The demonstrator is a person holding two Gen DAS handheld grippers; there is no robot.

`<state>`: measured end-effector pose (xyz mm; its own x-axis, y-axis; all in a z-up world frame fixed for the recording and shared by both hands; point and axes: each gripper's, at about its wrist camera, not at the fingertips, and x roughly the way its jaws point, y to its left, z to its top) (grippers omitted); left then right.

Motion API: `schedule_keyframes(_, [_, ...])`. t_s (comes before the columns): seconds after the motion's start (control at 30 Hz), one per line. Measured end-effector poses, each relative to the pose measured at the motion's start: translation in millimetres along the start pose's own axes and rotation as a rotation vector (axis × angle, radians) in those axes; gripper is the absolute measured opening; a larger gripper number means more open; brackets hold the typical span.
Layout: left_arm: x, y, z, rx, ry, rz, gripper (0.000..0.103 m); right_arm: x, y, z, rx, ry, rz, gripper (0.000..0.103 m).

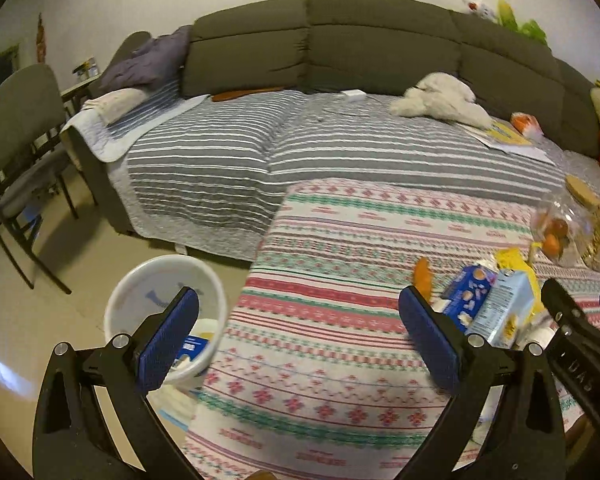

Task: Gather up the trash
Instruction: 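Move both tools back over the table, then grasp the white bottle with the left tool while the right tool reaches toward the snack bag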

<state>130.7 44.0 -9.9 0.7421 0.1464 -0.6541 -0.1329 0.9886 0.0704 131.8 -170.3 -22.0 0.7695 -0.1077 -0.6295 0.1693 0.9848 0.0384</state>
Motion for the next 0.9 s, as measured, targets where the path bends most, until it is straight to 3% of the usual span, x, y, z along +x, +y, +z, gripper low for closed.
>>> schedule_keyframes(0.17, [2, -24, -3, 0.049, 0.010, -0.036, 0.096, 5, -32, 0, 0.022, 0.019, -0.032, 0.094])
schedule_keyframes(0.53, [5, -90, -20, 0.227, 0.099, -0.275, 0.096, 7, -96, -5, 0.082, 0.049, -0.112, 0.094])
schedule_keyframes(0.73, [8, -122, -33, 0.321, 0.141, -0.360, 0.096, 11, -128, -4, 0.135, 0.076, -0.153, 0.094])
schedule_keyframes(0.9, [15, -138, -42, 0.374, 0.192, -0.419, 0.089, 15, -143, -2, 0.149, 0.099, -0.157, 0.094])
